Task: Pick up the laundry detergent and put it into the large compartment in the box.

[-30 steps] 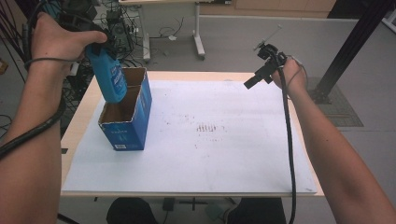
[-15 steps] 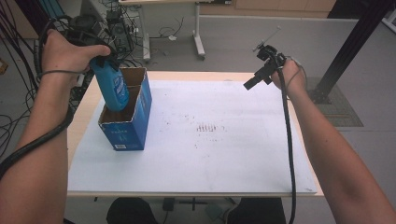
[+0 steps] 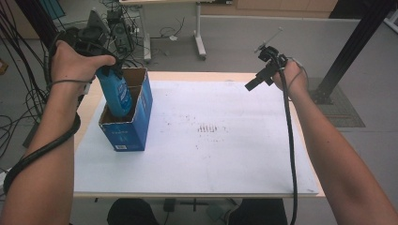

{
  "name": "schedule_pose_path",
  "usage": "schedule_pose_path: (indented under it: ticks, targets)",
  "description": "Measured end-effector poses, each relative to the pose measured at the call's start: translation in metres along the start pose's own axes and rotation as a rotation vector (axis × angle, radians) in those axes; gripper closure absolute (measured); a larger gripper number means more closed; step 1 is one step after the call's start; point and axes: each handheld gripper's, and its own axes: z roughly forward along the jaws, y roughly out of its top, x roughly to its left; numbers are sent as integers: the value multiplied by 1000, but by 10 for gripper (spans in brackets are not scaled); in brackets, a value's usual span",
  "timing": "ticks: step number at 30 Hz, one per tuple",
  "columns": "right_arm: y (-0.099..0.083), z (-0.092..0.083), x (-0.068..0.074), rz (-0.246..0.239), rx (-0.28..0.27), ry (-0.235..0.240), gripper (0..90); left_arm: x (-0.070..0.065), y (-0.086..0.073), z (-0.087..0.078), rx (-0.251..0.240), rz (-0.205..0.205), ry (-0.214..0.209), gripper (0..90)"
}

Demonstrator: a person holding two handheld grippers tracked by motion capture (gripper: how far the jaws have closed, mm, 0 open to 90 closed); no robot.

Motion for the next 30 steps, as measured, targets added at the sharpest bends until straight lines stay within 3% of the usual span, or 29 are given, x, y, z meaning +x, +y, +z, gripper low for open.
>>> schedule_pose_path:
  ticks: [18, 30]
  targets:
    - [0, 1, 1, -7, 4, 1, 29, 4, -15, 38, 48, -21, -37, 374]
    - [-1, 0, 0, 1, 3, 3, 29, 7, -24, 64, 79, -30, -38, 374]
